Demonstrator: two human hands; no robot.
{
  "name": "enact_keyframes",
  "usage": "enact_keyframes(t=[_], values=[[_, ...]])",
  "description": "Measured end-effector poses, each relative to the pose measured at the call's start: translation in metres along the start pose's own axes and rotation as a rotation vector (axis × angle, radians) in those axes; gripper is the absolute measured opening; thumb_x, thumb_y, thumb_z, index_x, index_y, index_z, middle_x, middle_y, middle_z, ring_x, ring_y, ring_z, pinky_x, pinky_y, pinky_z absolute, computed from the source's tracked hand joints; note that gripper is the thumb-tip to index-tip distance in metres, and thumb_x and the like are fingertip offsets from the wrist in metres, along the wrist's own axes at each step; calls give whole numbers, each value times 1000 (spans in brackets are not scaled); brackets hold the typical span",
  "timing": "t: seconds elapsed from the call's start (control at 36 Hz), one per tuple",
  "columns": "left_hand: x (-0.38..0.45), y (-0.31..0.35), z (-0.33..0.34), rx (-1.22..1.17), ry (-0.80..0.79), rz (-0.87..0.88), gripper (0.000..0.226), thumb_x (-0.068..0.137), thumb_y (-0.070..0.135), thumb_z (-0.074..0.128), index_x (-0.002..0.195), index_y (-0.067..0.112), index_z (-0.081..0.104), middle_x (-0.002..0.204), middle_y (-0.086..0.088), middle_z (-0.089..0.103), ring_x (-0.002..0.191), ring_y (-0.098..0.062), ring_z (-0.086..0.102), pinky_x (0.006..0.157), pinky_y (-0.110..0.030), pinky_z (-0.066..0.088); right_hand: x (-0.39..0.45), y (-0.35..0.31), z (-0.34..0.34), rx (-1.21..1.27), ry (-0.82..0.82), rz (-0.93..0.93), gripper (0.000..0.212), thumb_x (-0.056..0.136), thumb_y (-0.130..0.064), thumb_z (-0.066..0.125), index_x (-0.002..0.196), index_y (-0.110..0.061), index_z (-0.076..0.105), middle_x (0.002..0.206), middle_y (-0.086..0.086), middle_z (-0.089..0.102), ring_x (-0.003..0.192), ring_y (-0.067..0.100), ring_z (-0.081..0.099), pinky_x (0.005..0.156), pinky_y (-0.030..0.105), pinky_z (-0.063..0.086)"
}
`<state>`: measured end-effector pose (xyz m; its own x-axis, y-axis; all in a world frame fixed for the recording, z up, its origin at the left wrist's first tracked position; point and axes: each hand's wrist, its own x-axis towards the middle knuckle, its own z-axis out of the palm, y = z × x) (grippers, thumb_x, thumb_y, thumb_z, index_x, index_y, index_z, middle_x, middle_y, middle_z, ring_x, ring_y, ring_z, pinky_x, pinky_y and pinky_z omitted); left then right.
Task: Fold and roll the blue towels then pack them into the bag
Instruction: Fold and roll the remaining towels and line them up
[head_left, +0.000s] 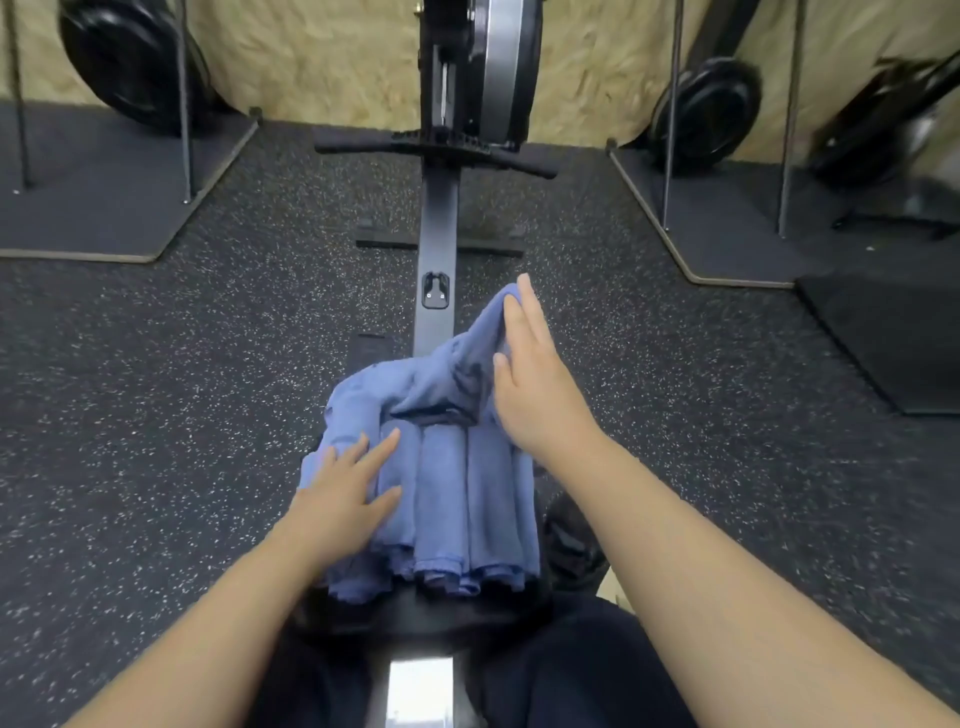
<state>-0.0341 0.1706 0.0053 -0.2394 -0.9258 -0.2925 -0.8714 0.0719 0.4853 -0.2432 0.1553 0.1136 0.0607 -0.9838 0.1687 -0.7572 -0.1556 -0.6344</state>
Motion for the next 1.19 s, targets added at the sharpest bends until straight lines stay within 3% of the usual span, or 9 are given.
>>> enact_keyframes(t=[0.14,0.25,0.42,0.61,0.72,0.83,0.94,1.06,1.19], values=[[-19,37,-23,-8,45,86,68,95,43,50,152,39,12,159,-1,24,147,-17,15,116,-42,23,-25,-20,-37,25,80,24,63,99,0,31,153,-20,6,158,-20,-10,122,25,36,101,43,36],[-48,91,-50,-91,174,221,61,97,33,52,150,36,23,155,10,29,144,-8,22,115,-29,23,-47,-39,-61,72,146,-38,62,98,3,31,153,-15,7,156,-19,-7,122,9,16,98,40,33],[-97,158,-91,-198,386,419,57,96,25,55,148,31,31,144,20,36,133,2,32,103,-12,23,-77,-74,-102,95,271,-170,62,98,2,34,152,-19,15,154,-24,-1,123,8,19,97,42,40],[-154,209,-118,-423,581,552,44,94,18,57,137,25,48,132,10,55,115,-6,55,99,-40,47,-113,-108,-134,102,499,-443,58,89,1,43,145,-11,37,149,-18,19,129,-22,19,95,-3,24],[-187,223,-127,-535,651,587,34,93,15,59,126,22,55,118,10,63,101,-1,62,92,-32,50,-136,-126,-144,157,584,-483,57,86,7,49,141,-8,43,143,-9,36,127,-17,24,100,-1,19],[-216,228,-131,-601,728,596,31,90,16,62,100,43,53,99,17,63,83,4,62,79,-23,51,-162,-146,-150,208,605,-499,50,88,2,49,137,-7,49,139,5,50,124,4,40,97,-1,26],[-238,221,-134,-655,768,547,19,92,16,58,92,35,61,89,14,68,78,-4,64,72,-27,52,-186,-160,-150,210,621,-542,47,87,2,51,133,-6,54,127,-8,51,120,3,45,98,1,28],[-260,210,-136,-596,781,493,26,96,10,49,85,32,56,83,15,64,72,7,56,63,-10,40,-207,-166,-149,188,611,-521,43,87,-2,49,128,-7,59,125,-2,59,118,4,47,97,1,29],[-282,202,-141,-664,734,453,16,101,17,40,94,22,53,90,8,60,87,-11,55,79,-30,44,-227,-172,-150,143,550,-428,45,89,-10,46,132,-14,57,132,-1,58,118,4,46,94,2,29]])
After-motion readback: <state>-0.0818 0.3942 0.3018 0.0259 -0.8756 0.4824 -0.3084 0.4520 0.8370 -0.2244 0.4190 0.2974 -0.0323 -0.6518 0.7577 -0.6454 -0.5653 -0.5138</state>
